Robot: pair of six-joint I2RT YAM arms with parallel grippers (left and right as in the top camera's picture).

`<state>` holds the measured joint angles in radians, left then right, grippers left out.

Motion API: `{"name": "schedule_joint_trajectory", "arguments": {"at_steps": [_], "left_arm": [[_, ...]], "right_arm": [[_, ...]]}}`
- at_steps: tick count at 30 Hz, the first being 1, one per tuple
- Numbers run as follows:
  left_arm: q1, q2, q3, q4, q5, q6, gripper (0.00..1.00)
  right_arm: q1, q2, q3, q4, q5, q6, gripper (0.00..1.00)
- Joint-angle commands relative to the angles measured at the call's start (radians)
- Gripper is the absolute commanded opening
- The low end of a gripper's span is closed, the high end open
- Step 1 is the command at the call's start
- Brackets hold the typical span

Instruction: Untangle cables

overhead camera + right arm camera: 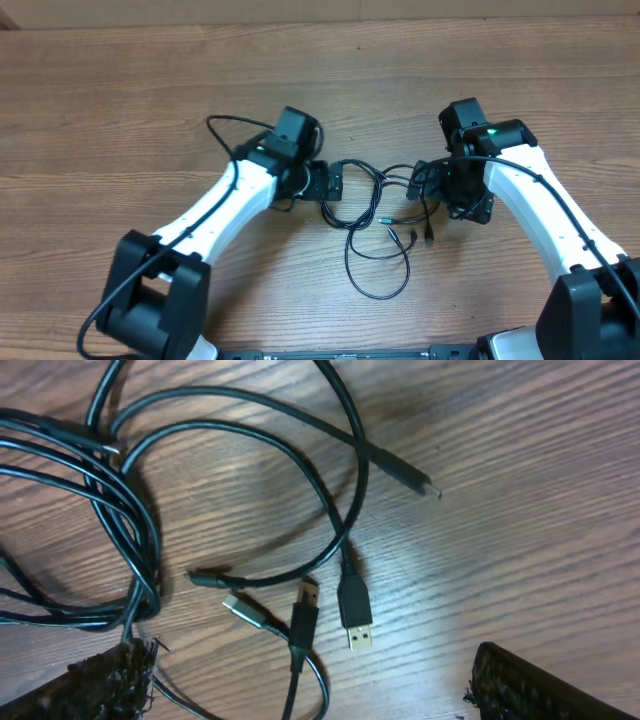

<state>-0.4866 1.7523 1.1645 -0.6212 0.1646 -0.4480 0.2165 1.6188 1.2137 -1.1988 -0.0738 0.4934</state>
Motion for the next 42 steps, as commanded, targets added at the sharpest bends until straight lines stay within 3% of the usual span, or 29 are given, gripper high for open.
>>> {"name": "schedule_joint_trajectory", "arguments": {"at_steps": [1,8,12,17,23,27,29,33,36,37,42], "left_arm": [[-0.065,0.057,0.016,0.041,-0.209,-0.087,0.99],[-0.106,0.137,0.016,0.200,-0.246,-0.040,0.95],[-0.106,0.138,0.016,0.286,-0.332,0.073,0.95],[-0.106,0.158,0.016,0.362,-0.314,0.224,0.94],[-0.108,0.214,0.016,0.338,-0.249,0.424,0.89],[-0.108,0.239,0.016,0.359,-0.243,0.448,0.88],[-0.108,0.255,0.016,0.378,-0.238,0.447,0.82],[-0.108,0.301,0.016,0.398,-0.238,0.448,0.59],[-0.106,0.320,0.016,0.398,-0.242,0.447,0.09],[-0.105,0.320,0.016,0.398,-0.244,0.444,0.04],[-0.080,0.256,0.030,0.348,-0.279,0.386,0.04]], "right_arm": [[-0.004,-0.026,0.019,0.002,0.003,0.004,1.00],[-0.005,-0.026,0.019,0.006,0.006,0.003,1.00],[-0.005,-0.026,0.019,0.012,0.010,-0.004,1.00],[-0.005,-0.026,0.019,0.020,0.014,-0.003,1.00],[-0.005,-0.026,0.019,0.020,0.013,-0.003,1.00],[-0.005,-0.026,0.019,0.021,0.013,-0.003,1.00],[-0.005,-0.026,0.019,0.019,0.013,-0.003,1.00],[-0.005,-0.026,0.019,0.020,0.012,0.001,1.00],[-0.005,-0.026,0.019,0.029,-0.001,0.001,1.00],[-0.005,-0.026,0.019,0.037,-0.013,0.000,1.00],[-0.003,-0.026,0.019,0.111,-0.121,0.000,1.00]]}}
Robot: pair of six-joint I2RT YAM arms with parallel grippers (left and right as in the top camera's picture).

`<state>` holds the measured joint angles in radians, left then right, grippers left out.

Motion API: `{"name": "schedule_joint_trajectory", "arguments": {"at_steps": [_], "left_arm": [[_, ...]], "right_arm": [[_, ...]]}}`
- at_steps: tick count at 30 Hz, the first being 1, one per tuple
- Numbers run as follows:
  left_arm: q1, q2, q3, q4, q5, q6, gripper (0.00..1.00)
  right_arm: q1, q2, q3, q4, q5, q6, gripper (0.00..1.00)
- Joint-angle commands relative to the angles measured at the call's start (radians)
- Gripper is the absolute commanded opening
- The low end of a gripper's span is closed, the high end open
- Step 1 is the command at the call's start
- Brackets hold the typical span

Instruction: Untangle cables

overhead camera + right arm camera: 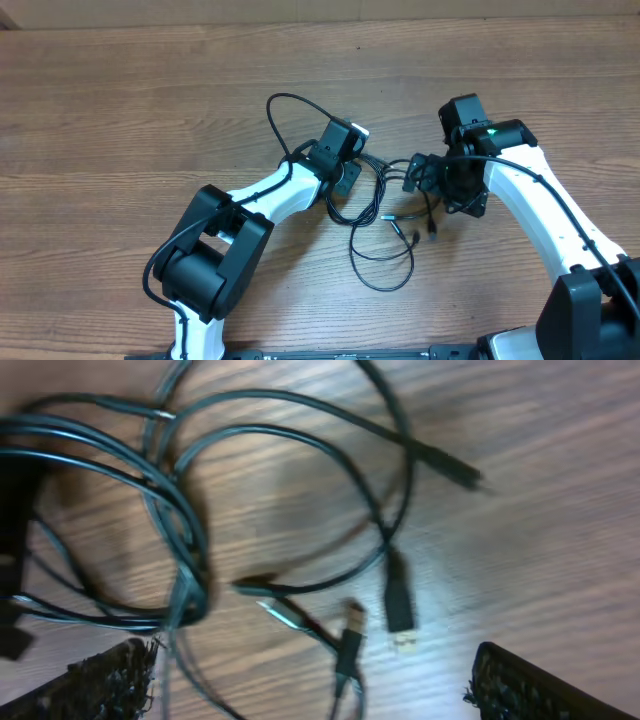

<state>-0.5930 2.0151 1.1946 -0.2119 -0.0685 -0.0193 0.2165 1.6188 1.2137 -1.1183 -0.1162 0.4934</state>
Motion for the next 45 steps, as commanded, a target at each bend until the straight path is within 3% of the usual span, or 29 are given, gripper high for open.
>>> {"name": "schedule_joint_trajectory", "arguments": {"at_steps": [1,5,11,22,31,38,45], "left_arm": [[0.034,-0.026,0.007,-0.085,-0.045,-0.058,0.04],[0.085,-0.141,0.034,-0.228,-0.024,-0.187,0.04],[0.159,-0.294,0.035,-0.412,0.138,-0.360,0.04],[0.194,-0.406,0.035,-0.438,0.455,-0.397,0.04],[0.196,-0.406,0.035,-0.430,0.537,-0.457,0.04],[0.204,-0.406,0.035,-0.390,0.617,-0.457,0.04],[0.249,-0.406,0.035,-0.393,0.737,-0.457,0.04]], "right_arm": [[-0.003,-0.026,0.019,0.041,-0.098,0.000,1.00],[-0.003,-0.026,0.019,0.085,-0.218,-0.060,1.00],[0.000,-0.026,0.019,0.153,-0.480,-0.238,1.00],[0.079,-0.025,0.018,0.299,-0.496,-0.276,1.00],[0.136,-0.023,0.014,0.325,-0.495,-0.477,1.00],[0.137,-0.023,-0.074,0.390,-0.461,-0.478,1.00],[0.137,-0.021,-0.206,0.582,-0.462,-0.476,1.00]]}}
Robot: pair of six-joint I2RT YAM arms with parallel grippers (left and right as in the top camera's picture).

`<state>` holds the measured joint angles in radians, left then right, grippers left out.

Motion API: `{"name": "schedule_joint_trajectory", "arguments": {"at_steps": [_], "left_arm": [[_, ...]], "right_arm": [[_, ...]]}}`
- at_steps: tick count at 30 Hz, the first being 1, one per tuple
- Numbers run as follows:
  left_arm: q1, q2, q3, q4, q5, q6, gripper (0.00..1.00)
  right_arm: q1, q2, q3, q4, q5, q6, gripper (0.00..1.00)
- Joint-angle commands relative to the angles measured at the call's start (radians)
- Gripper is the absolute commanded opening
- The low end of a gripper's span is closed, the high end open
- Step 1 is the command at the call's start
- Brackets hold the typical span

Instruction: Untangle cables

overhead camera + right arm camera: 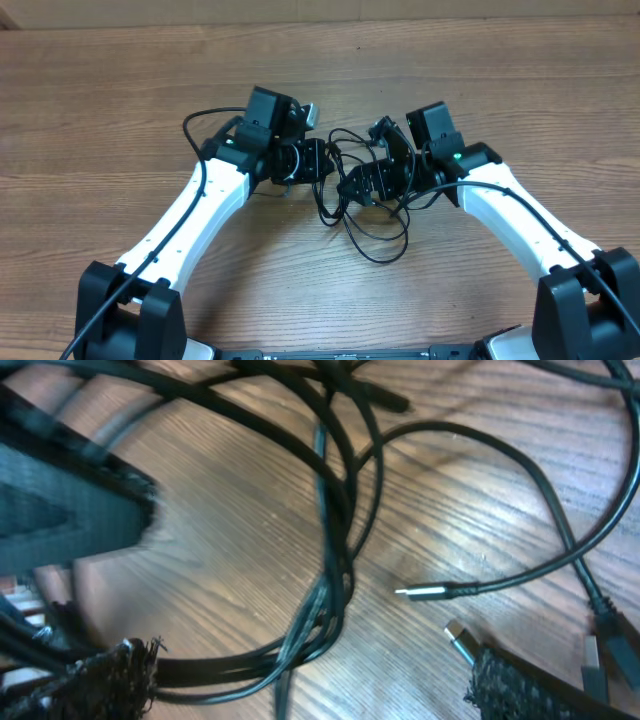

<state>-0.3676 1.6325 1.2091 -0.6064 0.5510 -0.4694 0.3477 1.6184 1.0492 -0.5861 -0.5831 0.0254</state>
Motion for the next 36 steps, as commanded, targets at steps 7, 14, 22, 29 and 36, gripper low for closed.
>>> {"name": "schedule_joint_trajectory", "arguments": {"at_steps": [7,14,22,29,36], "left_arm": [[0.033,-0.024,0.021,0.010,0.247,-0.006,0.04],[0.033,-0.024,0.021,0.026,0.280,-0.010,0.04],[0.033,-0.024,0.021,0.090,0.326,-0.032,0.04],[0.034,-0.024,0.021,0.079,0.166,-0.032,0.04],[0.033,-0.023,0.020,0.012,-0.183,-0.033,0.04]], "right_arm": [[0.006,-0.021,-0.079,0.187,0.003,-0.008,0.91],[0.016,-0.021,-0.079,0.247,-0.041,-0.007,0.72],[0.072,-0.021,-0.079,0.259,0.093,0.004,0.36],[0.072,-0.023,-0.078,0.204,0.082,0.030,0.04],[0.051,-0.071,-0.034,0.093,-0.060,0.029,0.04]]}}
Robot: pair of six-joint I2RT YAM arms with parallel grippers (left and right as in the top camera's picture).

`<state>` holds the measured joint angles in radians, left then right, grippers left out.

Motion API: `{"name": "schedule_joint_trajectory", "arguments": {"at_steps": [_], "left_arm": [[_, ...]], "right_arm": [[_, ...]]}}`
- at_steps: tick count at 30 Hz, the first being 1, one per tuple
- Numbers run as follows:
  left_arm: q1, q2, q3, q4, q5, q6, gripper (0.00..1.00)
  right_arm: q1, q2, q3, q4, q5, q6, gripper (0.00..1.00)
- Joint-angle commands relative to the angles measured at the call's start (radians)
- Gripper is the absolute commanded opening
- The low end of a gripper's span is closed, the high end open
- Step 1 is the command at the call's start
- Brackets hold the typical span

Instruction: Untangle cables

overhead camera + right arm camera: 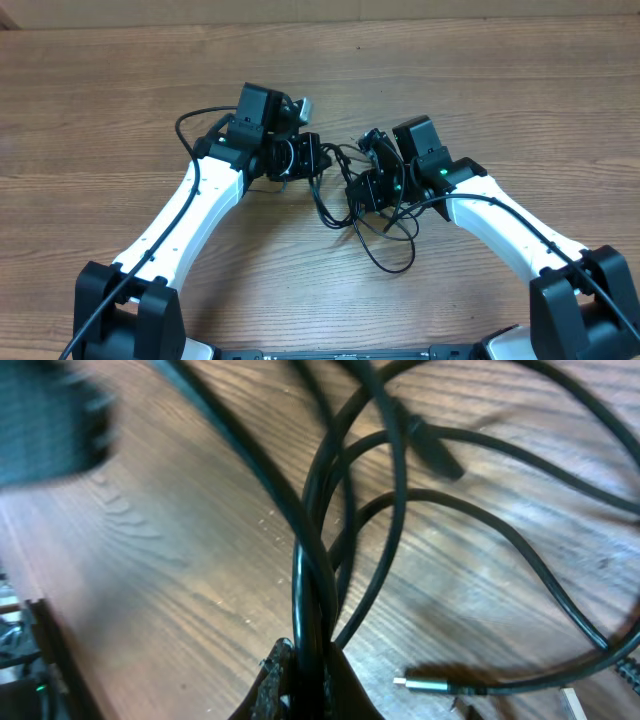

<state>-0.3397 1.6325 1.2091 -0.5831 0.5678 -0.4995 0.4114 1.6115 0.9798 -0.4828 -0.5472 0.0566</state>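
A tangle of thin black cables (345,185) lies on the wooden table between my two arms, and one loop (390,255) trails toward the near edge. My left gripper (312,160) sits at the tangle's left end, apparently shut on strands there. My right gripper (362,190) is at the tangle's middle. In the right wrist view it (305,685) is shut on a bundle of black strands (310,560) running up between its fingers. A silver-tipped plug (425,683) lies on the wood just to its right.
The wooden table (520,90) stretches bare around the tangle. The left arm's own black lead (190,125) arches off its wrist. Part of the left gripper shows as a blurred dark shape (45,420) at the top left of the right wrist view.
My right gripper was open over the bundle and is now shut on it. It has shifted slightly left. The left gripper has barely moved, drawing a little left and away.
At first both grippers flanked the tangle, with the right one open above loose plugs. Then the left arm had swung in toward the centre. Later both grippers stood close together at the tangle with the right still open. Now the right grips the bundle.
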Motion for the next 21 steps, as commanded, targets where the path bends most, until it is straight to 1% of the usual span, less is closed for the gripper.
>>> {"name": "schedule_joint_trajectory", "arguments": {"at_steps": [1,3,10,14,16,21], "left_arm": [[0.005,-0.023,0.020,-0.028,-0.255,-0.003,0.04],[0.005,-0.023,0.020,-0.035,-0.292,-0.003,0.04],[0.004,-0.018,0.014,-0.034,-0.351,-0.003,0.04],[0.002,0.006,0.014,-0.034,-0.350,-0.010,0.04],[-0.008,0.028,0.014,-0.035,-0.350,-0.033,0.04],[-0.034,0.073,0.014,-0.039,-0.350,-0.032,0.04]], "right_arm": [[-0.016,-0.077,0.035,-0.012,-0.123,-0.002,0.04],[-0.022,-0.101,0.035,-0.015,-0.174,-0.002,0.04],[-0.050,-0.202,0.035,-0.013,-0.315,-0.006,0.04],[-0.066,-0.241,0.035,0.003,-0.331,-0.005,0.04],[-0.072,-0.251,0.035,0.022,-0.355,-0.005,0.04],[-0.093,-0.252,0.035,0.067,-0.395,-0.001,0.04]]}}
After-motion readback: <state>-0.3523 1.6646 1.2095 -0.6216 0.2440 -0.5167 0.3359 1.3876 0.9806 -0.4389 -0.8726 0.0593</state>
